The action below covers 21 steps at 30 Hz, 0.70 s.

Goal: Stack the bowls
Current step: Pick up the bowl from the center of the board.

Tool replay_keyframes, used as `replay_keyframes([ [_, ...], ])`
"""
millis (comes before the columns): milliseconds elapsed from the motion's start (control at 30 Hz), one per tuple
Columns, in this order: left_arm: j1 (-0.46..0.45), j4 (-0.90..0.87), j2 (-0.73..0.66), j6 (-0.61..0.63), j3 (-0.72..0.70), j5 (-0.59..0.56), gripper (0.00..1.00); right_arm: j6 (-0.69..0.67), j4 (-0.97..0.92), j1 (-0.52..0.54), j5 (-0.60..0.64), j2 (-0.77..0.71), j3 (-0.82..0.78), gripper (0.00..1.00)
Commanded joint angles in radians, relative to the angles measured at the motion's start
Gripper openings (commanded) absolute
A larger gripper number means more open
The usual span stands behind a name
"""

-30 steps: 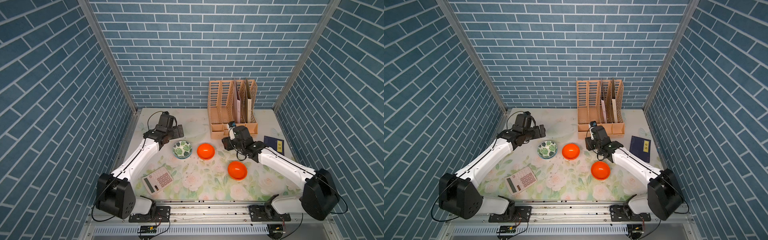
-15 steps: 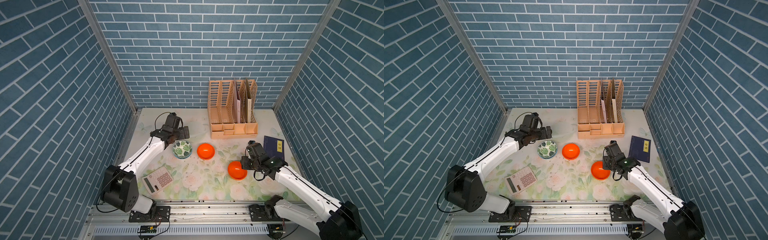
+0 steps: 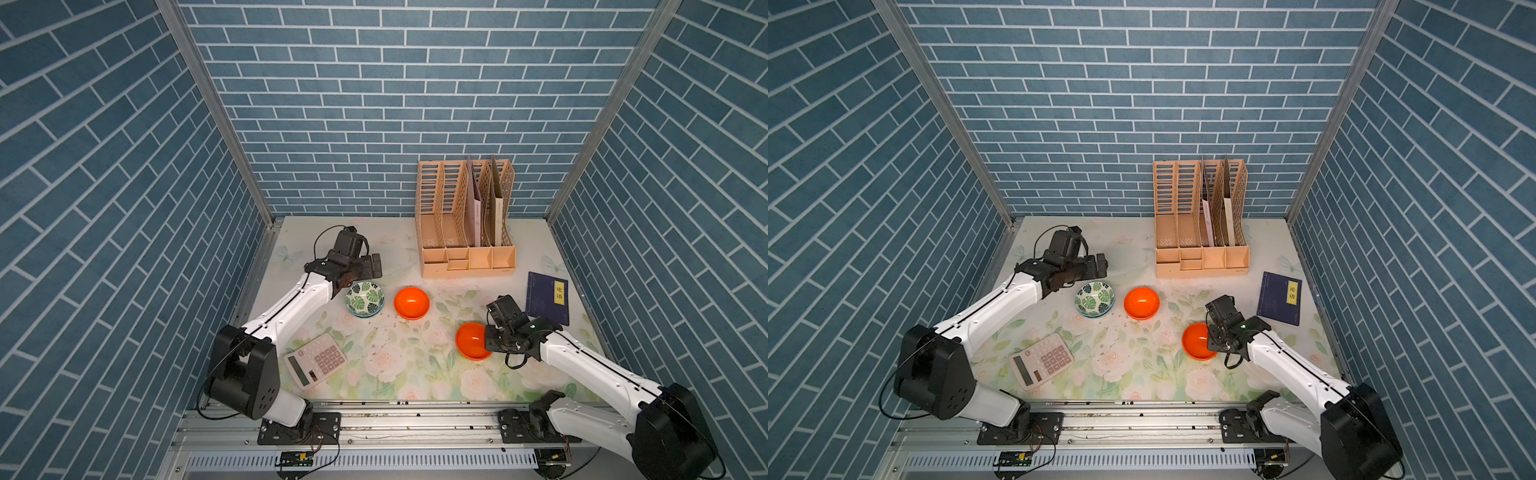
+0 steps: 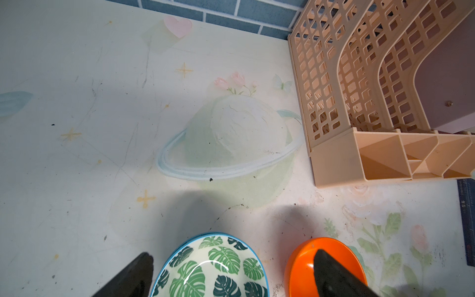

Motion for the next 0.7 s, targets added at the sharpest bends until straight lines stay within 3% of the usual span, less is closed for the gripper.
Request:
replay_keyframes([
  [0,-0.006,-0.002,-0.014,0.01,0.008,-0.006,1.0,0.028,0.077,0.006,-0.015,-0.001,-0.029,0.21],
  [100,-0.005,-0.006,-0.015,0.01,0.013,-0.005,0.99,0.029,0.09,0.006,-0.005,-0.012,-0.018,0.06],
  [167,-0.006,-0.008,-0.018,0.01,0.013,-0.006,1.0,0.023,0.086,0.006,-0.001,-0.021,0.015,0.01],
  [367,-0.006,-0.018,-0.032,0.01,0.004,-0.017,1.0,-0.05,0.069,0.007,-0.018,0.036,0.234,0.0],
  [533,-0.006,-0.038,-0.044,0.014,-0.002,-0.041,1.0,-0.103,0.144,0.025,-0.086,0.19,0.403,0.0],
  [667,-0.005,-0.051,-0.037,0.017,-0.007,-0.063,1.0,-0.135,0.164,0.107,-0.094,0.371,0.525,0.0],
])
